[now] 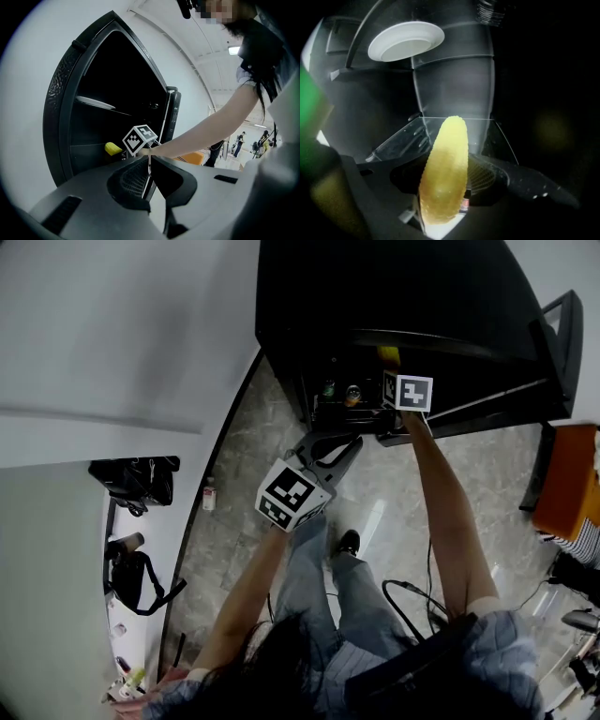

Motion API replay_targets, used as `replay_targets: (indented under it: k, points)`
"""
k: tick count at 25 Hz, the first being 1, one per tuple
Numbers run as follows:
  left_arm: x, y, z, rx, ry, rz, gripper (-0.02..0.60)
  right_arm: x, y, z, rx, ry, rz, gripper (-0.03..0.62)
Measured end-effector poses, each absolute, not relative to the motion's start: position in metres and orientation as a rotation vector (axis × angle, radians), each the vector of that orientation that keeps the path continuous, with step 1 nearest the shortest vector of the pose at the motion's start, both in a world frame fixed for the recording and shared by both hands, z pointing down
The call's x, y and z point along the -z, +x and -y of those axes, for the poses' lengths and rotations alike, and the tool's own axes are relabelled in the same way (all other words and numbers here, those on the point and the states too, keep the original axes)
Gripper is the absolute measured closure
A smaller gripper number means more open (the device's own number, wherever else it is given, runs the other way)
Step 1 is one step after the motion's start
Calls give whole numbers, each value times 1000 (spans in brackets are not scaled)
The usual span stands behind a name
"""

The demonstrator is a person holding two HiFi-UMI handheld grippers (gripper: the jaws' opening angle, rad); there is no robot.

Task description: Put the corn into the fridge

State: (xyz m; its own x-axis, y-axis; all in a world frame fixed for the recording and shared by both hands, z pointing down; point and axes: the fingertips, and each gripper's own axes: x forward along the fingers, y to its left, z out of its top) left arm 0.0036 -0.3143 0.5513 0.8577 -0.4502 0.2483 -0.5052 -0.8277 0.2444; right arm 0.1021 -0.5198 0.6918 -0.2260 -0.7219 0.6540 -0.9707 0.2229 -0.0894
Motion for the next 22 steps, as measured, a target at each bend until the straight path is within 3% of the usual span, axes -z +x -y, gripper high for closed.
replay_targets:
  k: [22]
  points:
    - [-562, 14, 309, -312, 2704, 698, 574, -669, 116, 456, -566, 1455, 2188, 338]
